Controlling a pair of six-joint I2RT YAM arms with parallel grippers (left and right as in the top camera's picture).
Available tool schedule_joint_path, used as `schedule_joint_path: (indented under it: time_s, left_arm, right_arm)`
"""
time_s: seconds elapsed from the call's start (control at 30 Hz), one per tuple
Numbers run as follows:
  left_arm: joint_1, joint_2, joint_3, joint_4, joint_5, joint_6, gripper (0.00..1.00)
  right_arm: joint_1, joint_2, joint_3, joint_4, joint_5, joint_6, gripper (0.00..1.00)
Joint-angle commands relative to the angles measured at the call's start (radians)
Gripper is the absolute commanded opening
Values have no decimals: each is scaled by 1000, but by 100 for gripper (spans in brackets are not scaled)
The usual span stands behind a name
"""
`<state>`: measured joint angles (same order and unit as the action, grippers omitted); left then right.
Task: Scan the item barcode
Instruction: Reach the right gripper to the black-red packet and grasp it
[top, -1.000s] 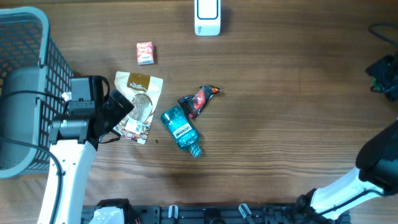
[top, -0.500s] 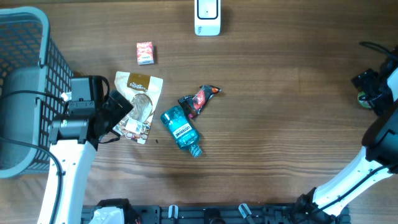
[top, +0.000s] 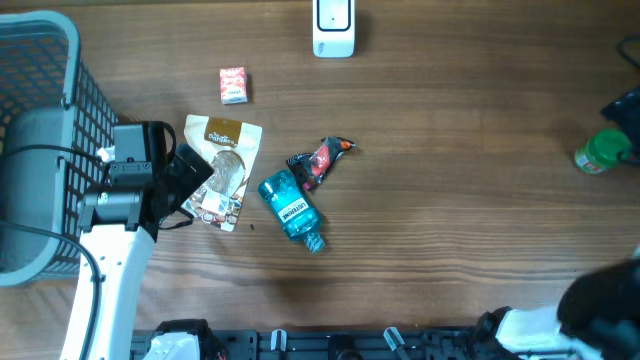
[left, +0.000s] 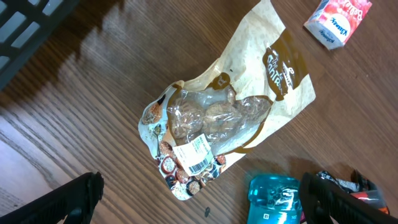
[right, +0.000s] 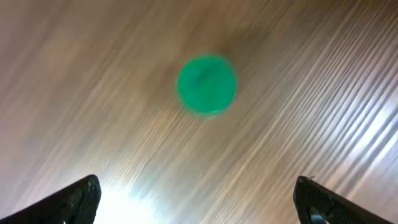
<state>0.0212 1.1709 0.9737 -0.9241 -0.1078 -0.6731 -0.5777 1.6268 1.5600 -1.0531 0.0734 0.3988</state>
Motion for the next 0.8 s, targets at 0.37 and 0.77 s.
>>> schedule_joint_path:
  time_s: [0.37,0.77]
  left_arm:
    - [-3,0,3,-31,-17,24,100]
    - [-3,0,3,-38,-8,41,100]
  right_arm:
    - [1013,92,4,31,-336,493,100]
    - [1110,610,504,-343,-319,815,89]
